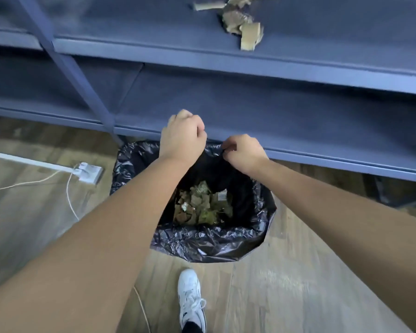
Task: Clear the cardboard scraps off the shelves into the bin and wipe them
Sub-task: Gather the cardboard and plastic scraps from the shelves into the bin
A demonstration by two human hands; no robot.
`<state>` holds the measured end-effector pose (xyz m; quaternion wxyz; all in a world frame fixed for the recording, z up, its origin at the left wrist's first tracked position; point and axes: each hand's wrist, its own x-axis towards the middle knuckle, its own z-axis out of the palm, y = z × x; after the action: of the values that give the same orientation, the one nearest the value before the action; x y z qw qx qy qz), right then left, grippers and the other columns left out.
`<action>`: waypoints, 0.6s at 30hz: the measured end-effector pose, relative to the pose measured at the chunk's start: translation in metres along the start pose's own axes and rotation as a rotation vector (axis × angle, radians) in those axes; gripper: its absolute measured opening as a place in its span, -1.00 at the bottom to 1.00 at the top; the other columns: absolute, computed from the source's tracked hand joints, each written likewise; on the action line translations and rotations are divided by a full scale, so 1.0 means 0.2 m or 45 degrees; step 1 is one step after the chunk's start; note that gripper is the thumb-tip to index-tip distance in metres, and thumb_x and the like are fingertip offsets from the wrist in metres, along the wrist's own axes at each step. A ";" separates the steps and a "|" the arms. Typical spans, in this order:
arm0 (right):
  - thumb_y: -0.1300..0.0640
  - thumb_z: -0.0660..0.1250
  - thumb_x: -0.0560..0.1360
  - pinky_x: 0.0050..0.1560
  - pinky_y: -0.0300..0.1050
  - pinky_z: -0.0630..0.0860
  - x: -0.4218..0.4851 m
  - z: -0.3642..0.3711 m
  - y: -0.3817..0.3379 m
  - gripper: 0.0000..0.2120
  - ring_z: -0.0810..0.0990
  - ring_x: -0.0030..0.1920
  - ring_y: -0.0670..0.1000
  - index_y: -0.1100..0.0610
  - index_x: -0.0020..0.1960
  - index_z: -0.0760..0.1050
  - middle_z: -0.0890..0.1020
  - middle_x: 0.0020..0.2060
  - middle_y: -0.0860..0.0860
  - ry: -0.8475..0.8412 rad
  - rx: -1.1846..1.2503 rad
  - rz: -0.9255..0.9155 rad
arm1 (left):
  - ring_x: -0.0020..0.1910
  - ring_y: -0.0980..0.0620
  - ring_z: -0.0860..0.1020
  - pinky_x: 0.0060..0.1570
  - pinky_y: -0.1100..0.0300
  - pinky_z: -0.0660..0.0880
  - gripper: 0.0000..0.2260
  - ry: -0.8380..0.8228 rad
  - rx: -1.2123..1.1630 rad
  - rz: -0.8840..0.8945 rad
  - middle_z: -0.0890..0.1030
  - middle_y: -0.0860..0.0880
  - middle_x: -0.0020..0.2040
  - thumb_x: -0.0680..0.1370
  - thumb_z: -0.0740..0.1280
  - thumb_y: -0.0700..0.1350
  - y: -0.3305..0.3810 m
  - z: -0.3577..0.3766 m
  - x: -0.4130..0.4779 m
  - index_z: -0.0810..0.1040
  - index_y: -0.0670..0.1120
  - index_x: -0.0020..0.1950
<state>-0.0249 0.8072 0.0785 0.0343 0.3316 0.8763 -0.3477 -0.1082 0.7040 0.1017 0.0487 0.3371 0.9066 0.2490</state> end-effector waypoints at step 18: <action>0.25 0.18 0.49 -0.02 -0.11 0.39 0.36 -0.65 -0.21 -0.57 0.39 0.24 0.14 0.11 0.35 0.32 0.36 0.29 0.10 0.505 0.077 0.004 | 0.46 -0.11 0.17 0.31 0.03 0.26 -0.53 -0.011 -0.136 0.178 0.10 -0.08 0.52 0.56 0.22 0.00 0.17 -0.28 0.55 0.20 0.05 0.45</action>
<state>-0.0837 0.9060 0.1806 -0.1483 0.3959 0.8546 -0.3016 -0.1871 0.7726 0.1765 0.0530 0.3976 0.8661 0.2983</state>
